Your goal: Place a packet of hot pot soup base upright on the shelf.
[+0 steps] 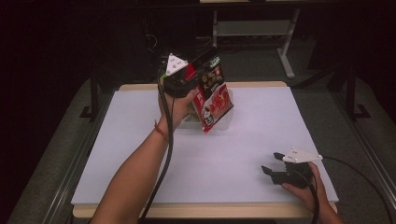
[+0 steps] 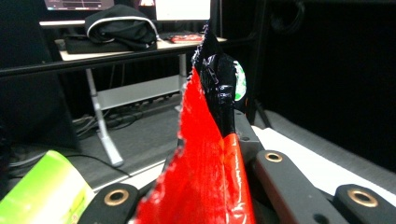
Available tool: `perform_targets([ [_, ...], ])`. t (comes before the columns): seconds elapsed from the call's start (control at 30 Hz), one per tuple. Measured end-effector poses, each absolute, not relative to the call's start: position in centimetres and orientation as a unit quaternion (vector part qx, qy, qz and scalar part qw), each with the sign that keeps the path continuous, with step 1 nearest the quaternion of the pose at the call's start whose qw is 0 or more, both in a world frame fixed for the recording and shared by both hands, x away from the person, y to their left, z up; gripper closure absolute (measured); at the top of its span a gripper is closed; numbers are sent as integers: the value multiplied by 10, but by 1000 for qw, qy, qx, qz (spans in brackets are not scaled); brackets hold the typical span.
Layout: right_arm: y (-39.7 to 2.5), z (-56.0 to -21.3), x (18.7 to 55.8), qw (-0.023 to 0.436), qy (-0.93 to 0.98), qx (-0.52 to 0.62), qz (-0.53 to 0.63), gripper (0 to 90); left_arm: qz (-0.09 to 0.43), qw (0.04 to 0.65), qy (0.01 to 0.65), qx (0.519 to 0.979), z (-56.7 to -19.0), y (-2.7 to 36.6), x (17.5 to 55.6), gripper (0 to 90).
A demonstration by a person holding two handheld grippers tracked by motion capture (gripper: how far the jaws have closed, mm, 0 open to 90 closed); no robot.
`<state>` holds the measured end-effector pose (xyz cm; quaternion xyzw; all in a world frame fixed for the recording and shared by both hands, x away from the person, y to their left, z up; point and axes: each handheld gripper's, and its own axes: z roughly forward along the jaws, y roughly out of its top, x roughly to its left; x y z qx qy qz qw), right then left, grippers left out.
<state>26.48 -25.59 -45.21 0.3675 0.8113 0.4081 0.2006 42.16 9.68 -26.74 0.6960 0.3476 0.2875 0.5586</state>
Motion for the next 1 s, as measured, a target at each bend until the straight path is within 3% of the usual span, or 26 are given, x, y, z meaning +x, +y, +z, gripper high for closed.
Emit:
perform_targets([
  [0.6, -255, -451, 263, 200, 812, 363, 411, 290, 317, 521, 387, 692, -284, 67, 466, 823],
  [1.0, -255, -452, 264, 196, 814, 360, 411, 293, 337, 516, 393, 682, -304, 54, 475, 816],
])
